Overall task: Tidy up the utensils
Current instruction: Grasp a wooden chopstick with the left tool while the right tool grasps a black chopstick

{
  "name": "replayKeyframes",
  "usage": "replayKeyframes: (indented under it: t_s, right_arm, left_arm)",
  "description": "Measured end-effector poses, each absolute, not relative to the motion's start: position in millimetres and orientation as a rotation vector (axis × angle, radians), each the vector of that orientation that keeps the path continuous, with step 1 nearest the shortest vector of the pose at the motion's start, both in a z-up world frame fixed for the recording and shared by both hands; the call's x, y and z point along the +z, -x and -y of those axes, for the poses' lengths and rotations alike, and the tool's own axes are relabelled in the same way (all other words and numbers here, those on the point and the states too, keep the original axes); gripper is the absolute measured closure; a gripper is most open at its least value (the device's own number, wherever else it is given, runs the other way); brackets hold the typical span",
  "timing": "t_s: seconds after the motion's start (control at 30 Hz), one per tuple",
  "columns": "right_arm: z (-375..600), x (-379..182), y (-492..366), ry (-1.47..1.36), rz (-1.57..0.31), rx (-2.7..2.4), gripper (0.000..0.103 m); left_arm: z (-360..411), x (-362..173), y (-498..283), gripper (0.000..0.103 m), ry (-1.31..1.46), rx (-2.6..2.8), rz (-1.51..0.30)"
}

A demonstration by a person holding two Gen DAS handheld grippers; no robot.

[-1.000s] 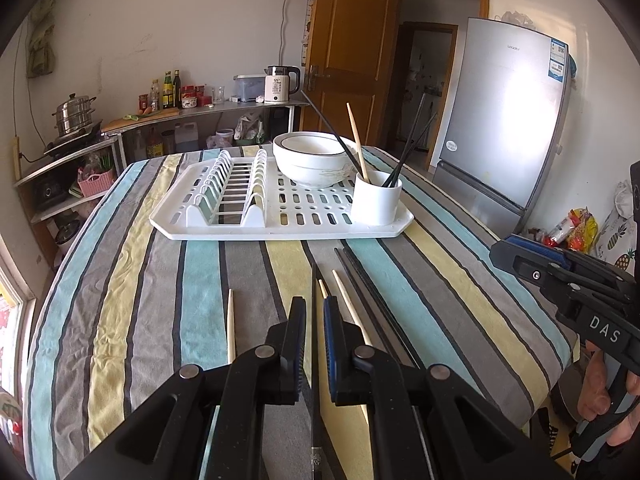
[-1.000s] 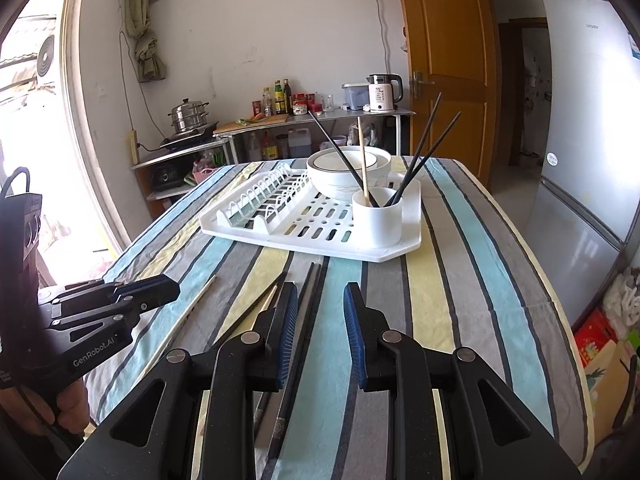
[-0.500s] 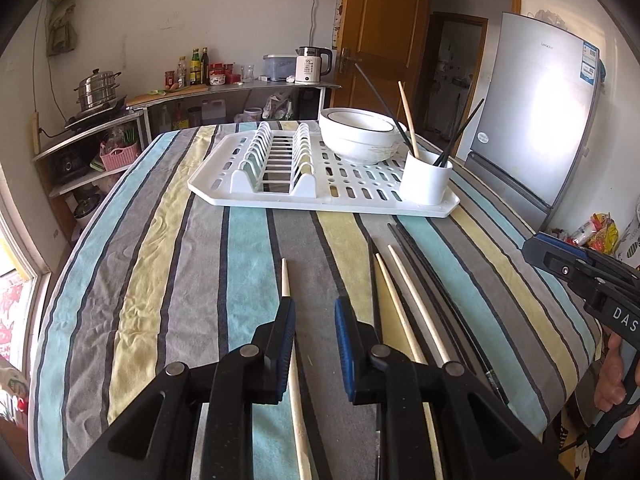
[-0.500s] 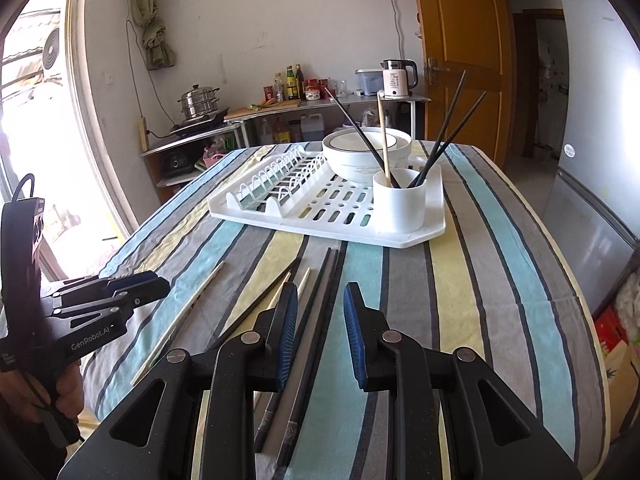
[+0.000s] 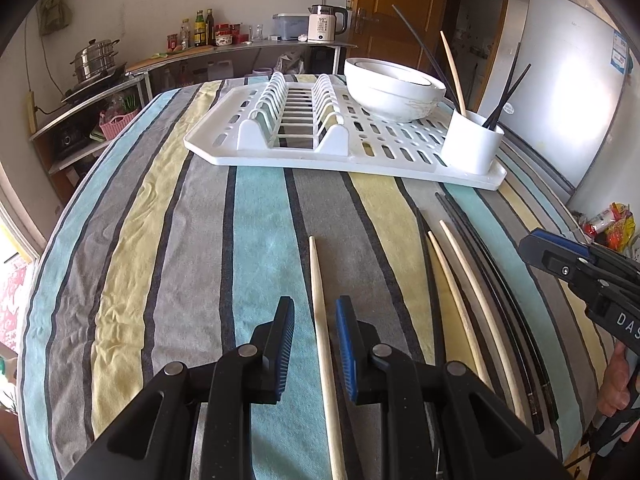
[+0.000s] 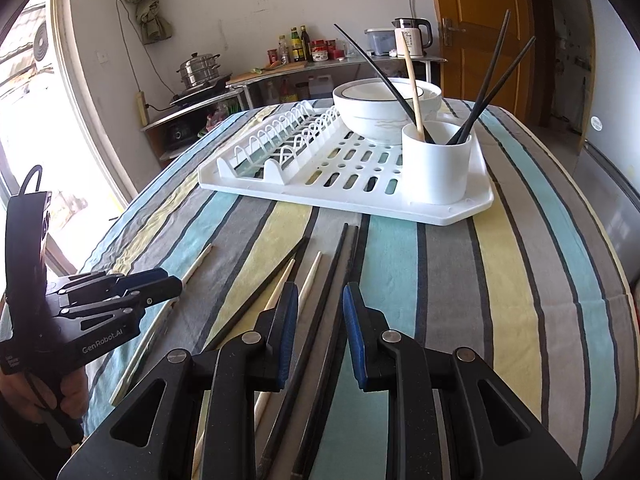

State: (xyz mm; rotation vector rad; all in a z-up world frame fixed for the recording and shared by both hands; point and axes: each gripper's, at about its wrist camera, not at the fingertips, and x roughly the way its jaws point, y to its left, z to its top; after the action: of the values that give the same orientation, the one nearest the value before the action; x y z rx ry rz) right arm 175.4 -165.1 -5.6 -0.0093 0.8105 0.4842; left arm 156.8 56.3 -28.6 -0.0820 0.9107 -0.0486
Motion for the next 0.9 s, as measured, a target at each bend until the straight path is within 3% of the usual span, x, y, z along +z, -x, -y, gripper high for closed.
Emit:
replayKeyframes:
  t_s: [0.23, 0.47, 0.9]
  right_arm:
    - [146.6, -22.9, -209.5, 0.041, -0.878, 0.485, 0.09]
    - [133.0, -29.0, -231.1, 0.081, -0.915, 0.48, 0.093]
    - [122.3, -33.6, -245.4, 0.145, -0.949, 0.436, 0.096]
  left_arm:
    - [-58.2, -32.8, -166.9, 0.082, 0.059, -0.046, -0.903]
    - [-65.5, -33.5, -174.5, 0.094, 0.066, -0.031, -0.903]
    - [-61.8, -33.7, -178.0, 0.095, 0.015, -0.034, -0.908]
